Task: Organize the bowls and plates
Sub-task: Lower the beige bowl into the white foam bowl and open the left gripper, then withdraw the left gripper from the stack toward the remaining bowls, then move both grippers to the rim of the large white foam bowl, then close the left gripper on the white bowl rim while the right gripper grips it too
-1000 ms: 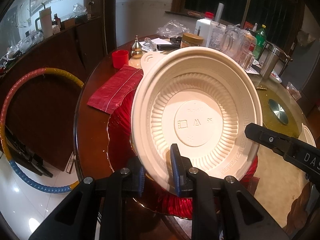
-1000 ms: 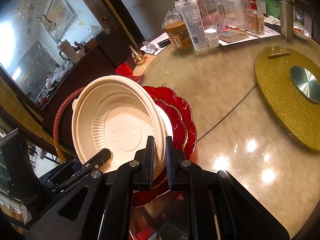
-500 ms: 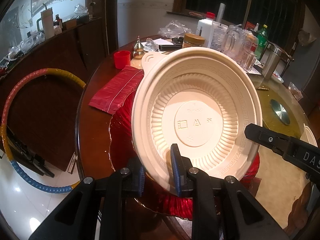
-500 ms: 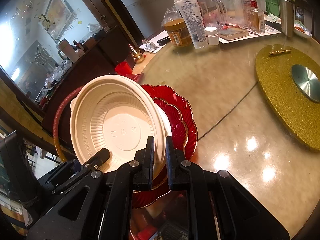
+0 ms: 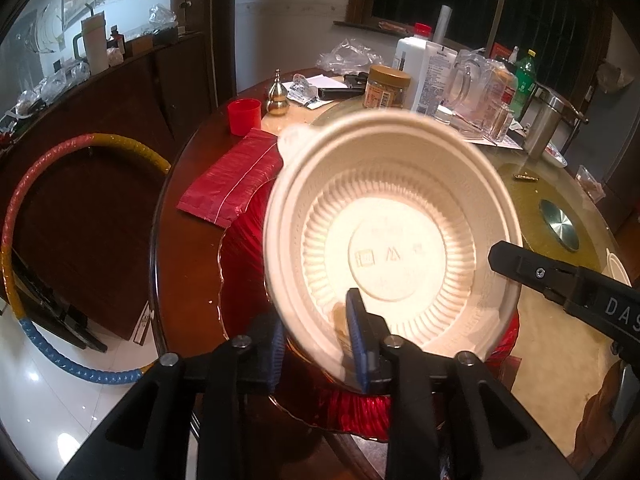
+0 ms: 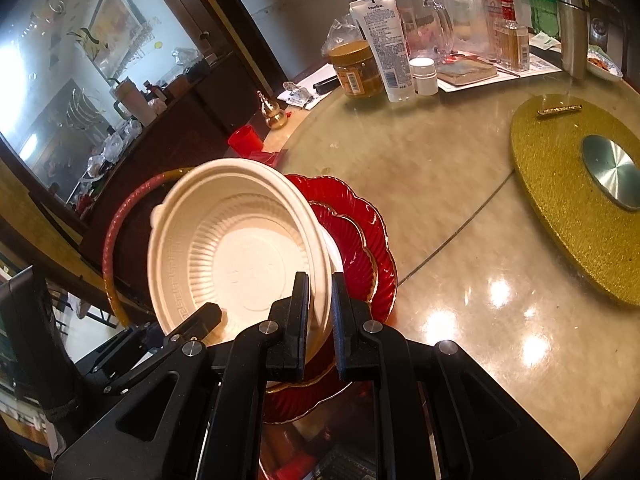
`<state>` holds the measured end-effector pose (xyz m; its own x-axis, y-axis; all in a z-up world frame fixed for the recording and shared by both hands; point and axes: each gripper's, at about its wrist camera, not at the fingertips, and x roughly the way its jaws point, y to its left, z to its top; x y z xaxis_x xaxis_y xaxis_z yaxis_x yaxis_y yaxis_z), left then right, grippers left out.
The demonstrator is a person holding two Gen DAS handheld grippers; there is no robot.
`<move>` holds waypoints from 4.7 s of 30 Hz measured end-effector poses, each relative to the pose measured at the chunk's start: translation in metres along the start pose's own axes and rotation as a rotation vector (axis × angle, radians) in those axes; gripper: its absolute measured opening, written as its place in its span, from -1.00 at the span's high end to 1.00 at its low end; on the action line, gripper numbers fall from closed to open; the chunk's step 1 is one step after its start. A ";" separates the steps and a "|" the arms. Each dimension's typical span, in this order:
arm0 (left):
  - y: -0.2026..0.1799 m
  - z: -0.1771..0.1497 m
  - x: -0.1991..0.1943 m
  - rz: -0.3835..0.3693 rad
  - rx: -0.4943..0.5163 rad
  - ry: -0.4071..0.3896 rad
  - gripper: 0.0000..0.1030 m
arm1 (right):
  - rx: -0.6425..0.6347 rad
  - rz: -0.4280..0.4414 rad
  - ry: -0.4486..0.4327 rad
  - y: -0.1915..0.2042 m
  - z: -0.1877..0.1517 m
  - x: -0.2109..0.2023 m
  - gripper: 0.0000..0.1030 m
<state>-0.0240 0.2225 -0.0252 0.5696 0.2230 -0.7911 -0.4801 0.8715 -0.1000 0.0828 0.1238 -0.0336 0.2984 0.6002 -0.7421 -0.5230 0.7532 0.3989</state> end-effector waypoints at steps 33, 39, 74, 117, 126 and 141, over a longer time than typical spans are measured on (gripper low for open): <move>-0.009 0.006 -0.047 0.026 0.012 -0.196 -0.43 | 0.123 0.034 -0.167 -0.029 -0.002 -0.047 -0.10; -0.025 0.006 -0.056 0.003 0.043 -0.223 -0.46 | 0.154 0.037 -0.177 -0.045 -0.009 -0.059 -0.10; -0.309 -0.067 -0.054 -0.546 0.517 0.070 -0.54 | 0.582 -0.150 -0.460 -0.233 -0.131 -0.268 -0.11; -0.471 -0.106 -0.003 -0.556 0.515 0.311 -0.54 | 1.113 -0.174 -0.458 -0.418 -0.209 -0.321 -0.99; -0.471 -0.107 0.002 -0.542 0.528 0.294 -0.08 | 1.111 -0.225 -0.395 -0.424 -0.208 -0.313 0.30; -0.466 -0.110 -0.001 -0.527 0.616 0.274 0.79 | 1.022 -0.257 -0.439 -0.397 -0.204 -0.322 0.84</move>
<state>0.1254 -0.2321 -0.0439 0.3971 -0.3219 -0.8595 0.2956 0.9314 -0.2122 0.0314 -0.4240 -0.0631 0.6609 0.2873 -0.6933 0.4291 0.6132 0.6632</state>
